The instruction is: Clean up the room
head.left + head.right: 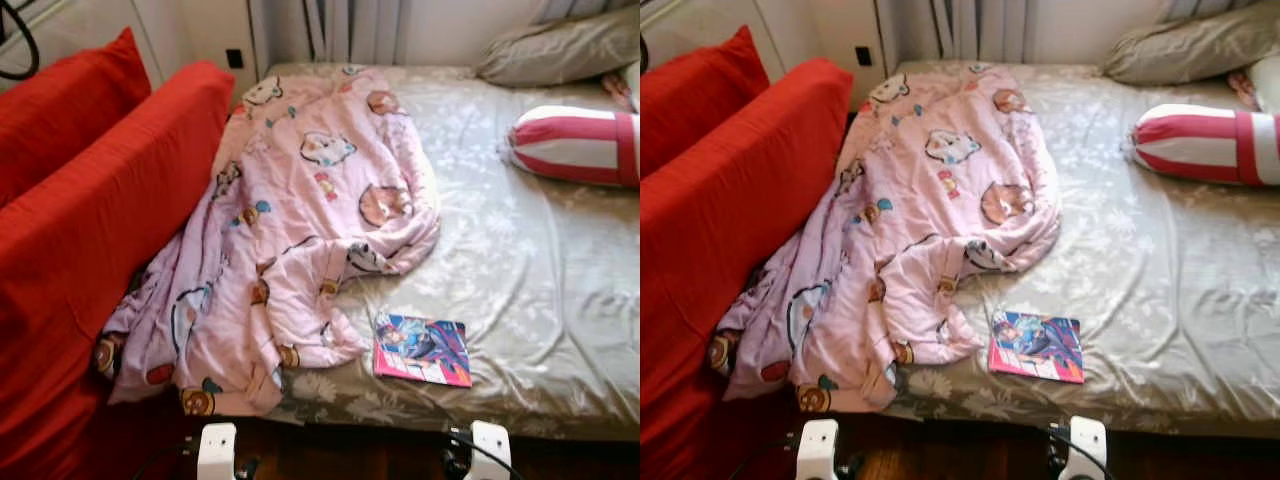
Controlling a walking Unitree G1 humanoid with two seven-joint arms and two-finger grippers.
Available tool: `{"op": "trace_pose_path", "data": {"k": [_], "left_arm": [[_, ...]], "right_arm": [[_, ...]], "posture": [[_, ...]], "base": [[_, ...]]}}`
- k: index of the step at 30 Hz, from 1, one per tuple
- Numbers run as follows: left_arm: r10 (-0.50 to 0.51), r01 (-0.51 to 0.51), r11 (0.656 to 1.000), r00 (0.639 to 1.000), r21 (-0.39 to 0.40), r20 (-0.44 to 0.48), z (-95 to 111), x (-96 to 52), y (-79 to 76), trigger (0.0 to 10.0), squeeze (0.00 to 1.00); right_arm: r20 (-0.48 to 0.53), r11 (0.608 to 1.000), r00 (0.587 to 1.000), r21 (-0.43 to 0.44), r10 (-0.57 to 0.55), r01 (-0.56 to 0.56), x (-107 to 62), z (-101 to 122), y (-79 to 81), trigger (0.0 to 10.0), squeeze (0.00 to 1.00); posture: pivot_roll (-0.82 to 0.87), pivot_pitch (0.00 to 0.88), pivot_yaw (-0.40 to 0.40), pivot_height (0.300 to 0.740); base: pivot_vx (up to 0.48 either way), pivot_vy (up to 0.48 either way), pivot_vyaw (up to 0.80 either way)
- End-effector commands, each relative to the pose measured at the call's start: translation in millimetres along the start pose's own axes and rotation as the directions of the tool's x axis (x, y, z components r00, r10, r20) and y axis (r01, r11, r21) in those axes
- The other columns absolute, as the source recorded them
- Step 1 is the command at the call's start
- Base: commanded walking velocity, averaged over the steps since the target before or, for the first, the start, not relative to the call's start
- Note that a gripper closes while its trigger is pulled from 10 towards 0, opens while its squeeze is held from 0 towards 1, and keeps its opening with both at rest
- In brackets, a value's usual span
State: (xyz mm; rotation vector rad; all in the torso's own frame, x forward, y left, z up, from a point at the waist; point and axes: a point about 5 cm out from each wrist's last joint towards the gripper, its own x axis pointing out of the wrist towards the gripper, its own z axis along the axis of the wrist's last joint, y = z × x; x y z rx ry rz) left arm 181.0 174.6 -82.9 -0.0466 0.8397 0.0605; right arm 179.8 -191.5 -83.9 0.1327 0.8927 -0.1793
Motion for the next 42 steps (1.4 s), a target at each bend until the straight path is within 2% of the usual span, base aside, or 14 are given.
{"op": "trace_pose_path", "data": {"k": [1, 8, 10, 16, 19, 22, 26, 27, 31, 32, 33, 35, 39, 42], "left_arm": [[-0.010, 0.010, 1.000, 1.000, 0.006, -0.019, -5.0, -1.1, -2.2, 10.0, 0.00], [0.004, -0.004, 1.000, 1.000, 0.012, -0.018, -4.6, -1.1, 0.8, 10.0, 0.00], [0.015, -0.015, 1.000, 1.000, 0.008, 0.000, 1.5, -0.2, 8.7, 10.0, 0.00], [0.010, -0.009, 1.000, 0.993, -0.017, 0.118, 33.5, 4.6, 22.2, 10.0, 0.00], [-0.007, 0.014, 0.999, 0.975, -0.030, 0.221, 61.0, 6.9, 27.3, 10.0, 0.00], [-0.025, 0.031, 0.999, 0.942, -0.015, 0.334, 87.3, 6.5, 29.2, 10.0, 0.00], [-0.047, 0.054, 0.999, 0.882, -0.002, 0.469, 116.4, 2.7, 30.2, 10.0, 0.00], [-0.071, 0.071, 0.997, 0.806, 0.024, 0.588, 139.5, -5.1, 29.4, 10.0, 0.00], [-0.091, 0.082, 0.996, 0.730, 0.046, 0.677, 149.7, -17.0, 28.4, 10.0, 0.00], [-0.091, 0.082, 0.996, 0.730, 0.046, 0.677, 149.7, -17.0, 28.4, 10.0, 0.00], [-0.107, 0.092, 0.994, 0.701, 0.059, 0.705, 150.7, -22.9, 26.9, 10.0, 0.00], [-0.118, 0.100, 0.993, 0.671, 0.068, 0.732, 151.7, -29.2, 25.2, 10.0, 0.00], [-0.101, 0.096, 0.994, 0.665, 0.050, 0.740, 152.3, -30.9, 25.9, 10.0, 0.00], [-0.109, 0.104, 0.993, 0.661, 0.053, 0.742, 155.1, -32.2, 22.2, 10.0, 0.00]], "right_arm": [[-0.029, 1.000, 0.999, -0.001, -0.018, 0.018, -2.3, -8.5, -7.0, 10.0, 0.00], [-0.029, 1.000, 0.999, -0.002, -0.016, 0.016, -2.2, -8.2, -6.7, 10.0, 0.00], [-0.026, 1.000, 1.000, -0.003, -0.015, 0.015, -2.1, -7.7, -6.5, 10.0, 0.00], [0.057, 1.000, 0.998, 0.019, -0.007, 0.006, 0.4, 8.9, -4.9, 10.0, 0.00], [0.141, 1.000, 0.990, 0.021, 0.015, -0.018, 2.9, 29.1, -2.0, 10.0, 0.00], [0.255, 0.999, 0.966, 0.015, 0.032, -0.037, 3.8, 54.7, 1.0, 10.0, 0.00], [0.412, 0.997, 0.910, 0.038, 0.051, -0.074, 0.9, 85.0, 3.4, 10.0, 0.00], [0.543, 0.996, 0.837, 0.010, 0.067, -0.086, -5.8, 107.5, 5.2, 10.0, 0.00], [0.653, 0.995, 0.754, 0.007, 0.072, -0.101, -16.5, 124.8, 4.9, 10.0, 0.00], [0.653, 0.995, 0.754, 0.007, 0.072, -0.101, -16.5, 124.8, 4.9, 10.0, 0.00], [0.688, 0.994, 0.719, -0.024, 0.097, -0.111, -22.0, 128.2, 7.5, 10.0, 0.00], [0.712, 0.992, 0.692, -0.056, 0.119, -0.113, -26.8, 129.4, 11.7, 10.0, 0.00], [0.725, 0.995, 0.681, -0.047, 0.098, -0.093, -28.2, 131.9, 12.4, 10.0, 0.00], [0.705, 0.995, 0.705, -0.022, 0.082, -0.094, -25.5, 131.9, 16.2, 10.0, 0.00]], "posture": [[0.04, 0.113, 0.013, 0.740], [0.04, 0.121, 0.009, 0.740], [0.04, 0.124, 0.007, 0.740], [0.04, 0.133, 0.003, 0.740], [0.04, 0.140, 0.000, 0.740], [0.04, 0.142, -0.003, 0.740], [0.04, 0.148, -0.008, 0.740], [0.04, 0.153, -0.011, 0.740], [0.03, 0.157, -0.011, 0.740], [0.03, 0.157, -0.011, 0.740], [0.03, 0.158, -0.013, 0.740], [0.03, 0.159, -0.017, 0.740], [0.03, 0.156, -0.017, 0.740], [0.03, 0.146, -0.016, 0.740]], "base": [[0.262, 0.000, 0.00], [0.224, 0.000, 0.00], [0.000, 0.000, 0.00], [0.000, 0.000, 0.00], [0.000, 0.000, 0.00], [0.000, 0.000, 0.00], [0.000, 0.000, 0.00], [0.000, 0.000, 0.00], [0.000, 0.000, 0.00], [0.000, 0.000, 0.00], [0.000, 0.000, 0.00], [0.000, 0.000, 0.00], [0.000, 0.000, 0.00], [0.000, 0.000, 0.00]]}}
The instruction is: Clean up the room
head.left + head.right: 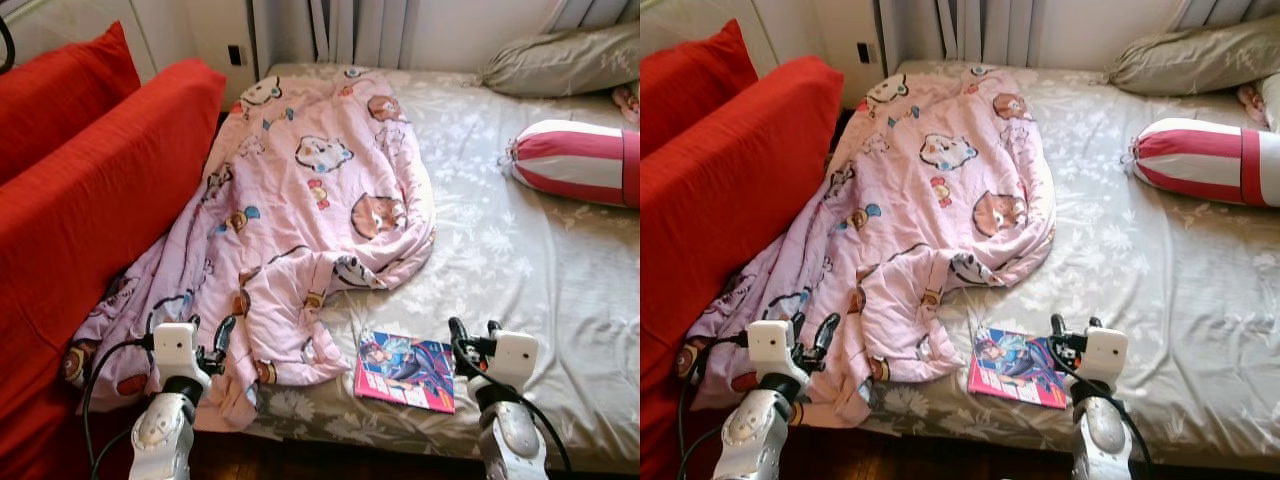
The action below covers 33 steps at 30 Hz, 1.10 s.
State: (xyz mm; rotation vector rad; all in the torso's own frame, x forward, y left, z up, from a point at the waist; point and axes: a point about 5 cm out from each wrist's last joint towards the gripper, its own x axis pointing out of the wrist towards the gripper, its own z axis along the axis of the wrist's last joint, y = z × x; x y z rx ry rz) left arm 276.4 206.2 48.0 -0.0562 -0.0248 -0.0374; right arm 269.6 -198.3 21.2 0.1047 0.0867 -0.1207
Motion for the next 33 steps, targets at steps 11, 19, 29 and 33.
{"op": "trace_pose_path", "data": {"k": [11, 19, 29, 33], "left_arm": [[-0.034, 0.034, 0.999, 0.999, -0.002, 0.027, 14.4, 3.8, -9.6, 10.0, 0.00], [-0.032, 0.032, 0.999, 0.999, -0.006, 0.013, 14.2, 2.7, -10.4, 10.0, 0.00], [-0.022, 0.022, 1.000, 1.000, -0.006, -0.004, 11.3, 2.1, -8.3, 10.0, 0.00], [-0.023, 0.022, 1.000, 1.000, -0.003, -0.008, 10.5, 1.4, -8.1, 10.0, 0.00]], "right_arm": [[-0.037, 1.000, 0.999, 0.018, -0.024, 0.024, -6.3, -5.6, 2.9, 10.0, 0.00], [-0.044, 1.000, 0.999, 0.005, -0.014, 0.014, -3.3, -3.8, 4.1, 10.0, 0.00], [-0.061, 1.000, 0.998, 0.006, 0.013, -0.013, -3.4, -6.9, 9.3, 10.0, 0.00], [-0.077, 1.000, 0.997, 0.007, 0.017, -0.017, -4.0, -9.0, 10.2, 10.0, 0.00]], "posture": [[0.02, 0.121, -0.018, 0.680], [0.03, 0.110, -0.019, 0.680], [0.03, 0.114, -0.020, 0.643], [0.03, 0.120, -0.018, 0.643]], "base": [[0.000, 0.000, 0.00], [0.000, 0.000, 0.00], [0.000, 0.000, 0.00], [0.000, 0.000, 0.00]]}}
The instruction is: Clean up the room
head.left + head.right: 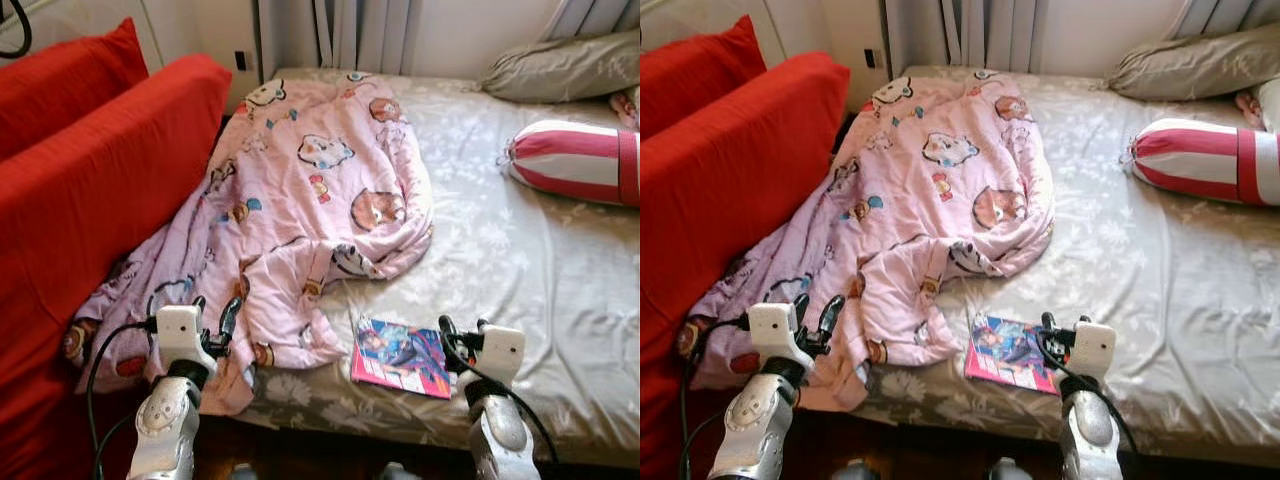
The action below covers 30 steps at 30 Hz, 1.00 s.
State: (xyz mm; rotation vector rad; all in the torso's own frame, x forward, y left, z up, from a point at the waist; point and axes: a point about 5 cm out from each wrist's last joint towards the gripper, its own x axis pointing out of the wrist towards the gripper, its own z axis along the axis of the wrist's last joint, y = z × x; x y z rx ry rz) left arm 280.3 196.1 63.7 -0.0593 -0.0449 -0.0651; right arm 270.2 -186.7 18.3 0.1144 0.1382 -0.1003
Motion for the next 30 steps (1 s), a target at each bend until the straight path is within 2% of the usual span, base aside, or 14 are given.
{"op": "trace_pose_path", "data": {"k": [1, 14, 20, 24, 30], "left_arm": [[0.006, -0.006, 1.000, 0.999, 0.002, -0.031, -5.4, -4.0, 2.8, 10.0, 0.00], [-0.002, 0.002, 1.000, 0.999, -0.001, -0.053, -8.8, -3.5, 1.8, 10.0, 0.00], [-0.013, 0.013, 1.000, 0.998, -0.003, -0.060, -11.3, -3.3, -2.3, 10.0, 0.00], [-0.022, 0.022, 1.000, 0.998, -0.006, -0.064, -12.5, -3.2, -5.0, 10.0, 0.00], [-0.024, 0.023, 1.000, 0.997, -0.007, -0.075, -14.8, -3.2, -4.7, 10.0, 0.00]], "right_arm": [[-0.026, 1.000, 1.000, -0.002, -0.001, 0.001, -3.5, -5.5, -0.8, 10.0, 0.00], [-0.053, 1.000, 0.998, 0.008, 0.026, -0.026, -4.4, -10.6, 4.5, 10.0, 0.00], [-0.104, 1.000, 0.994, 0.004, 0.024, -0.023, -2.9, -16.0, 6.6, 10.0, 0.00], [-0.073, 0.999, 0.996, 0.018, 0.044, -0.043, -4.2, -14.2, 8.5, 10.0, 0.00], [-0.079, 0.999, 0.996, 0.014, 0.047, -0.046, -4.0, -14.7, 9.3, 10.0, 0.00]], "posture": [[0.04, 0.123, -0.017, 0.643], [0.03, 0.146, -0.020, 0.643], [0.03, 0.149, -0.021, 0.630], [0.04, 0.153, -0.023, 0.630], [0.03, 0.159, -0.024, 0.630]], "base": [[0.000, 0.000, 0.00], [0.000, 0.000, 0.00], [0.000, 0.000, 0.00], [0.000, 0.000, 0.00], [0.000, 0.000, 0.00]]}}
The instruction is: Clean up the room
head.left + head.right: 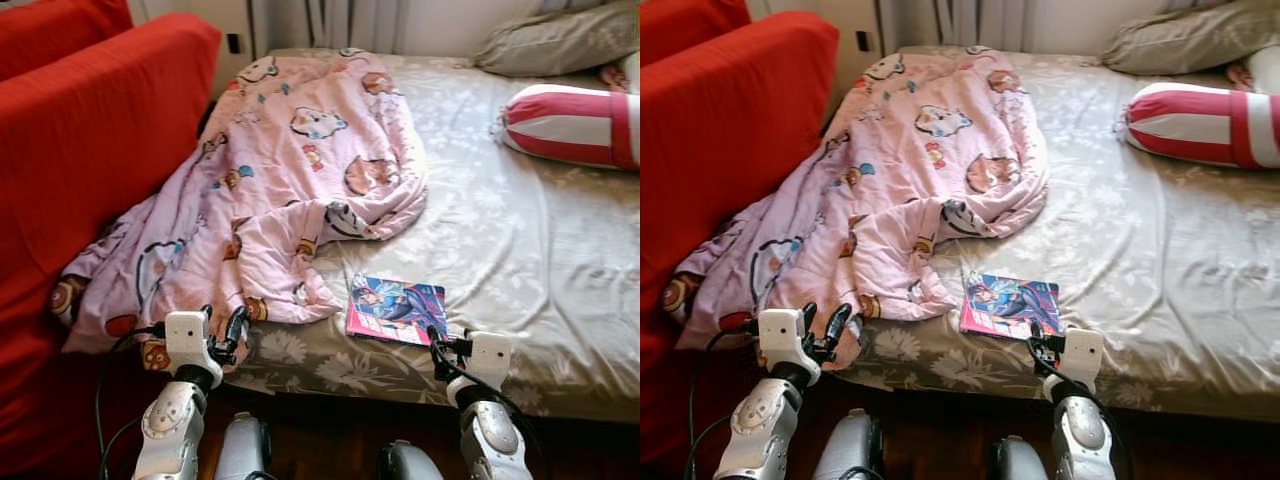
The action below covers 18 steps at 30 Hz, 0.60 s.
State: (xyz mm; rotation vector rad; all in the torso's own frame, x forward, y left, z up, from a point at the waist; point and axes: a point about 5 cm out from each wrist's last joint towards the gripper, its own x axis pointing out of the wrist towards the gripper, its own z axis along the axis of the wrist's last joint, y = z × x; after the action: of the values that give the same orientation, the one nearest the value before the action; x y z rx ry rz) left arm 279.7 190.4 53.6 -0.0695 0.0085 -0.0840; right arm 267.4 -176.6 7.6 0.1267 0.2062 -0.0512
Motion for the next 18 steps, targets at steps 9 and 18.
{"op": "trace_pose_path", "data": {"k": [9, 18], "left_arm": [[-0.008, 0.008, 1.000, 1.000, 0.003, -0.029, -6.4, -2.7, -0.6, 10.0, 0.00], [-0.009, 0.009, 1.000, 0.999, 0.004, -0.034, -6.8, -2.8, -0.9, 10.0, 0.00]], "right_arm": [[-0.019, 1.000, 1.000, 0.007, 0.017, -0.017, -1.2, -4.9, 2.8, 10.0, 0.00], [-0.016, 1.000, 1.000, 0.010, 0.022, -0.022, -0.6, -4.3, 5.2, 10.0, 0.00]], "posture": [[0.04, 0.163, -0.026, 0.615], [0.03, 0.167, -0.025, 0.615]], "base": [[0.000, 0.000, 0.00], [0.000, 0.000, 0.00]]}}
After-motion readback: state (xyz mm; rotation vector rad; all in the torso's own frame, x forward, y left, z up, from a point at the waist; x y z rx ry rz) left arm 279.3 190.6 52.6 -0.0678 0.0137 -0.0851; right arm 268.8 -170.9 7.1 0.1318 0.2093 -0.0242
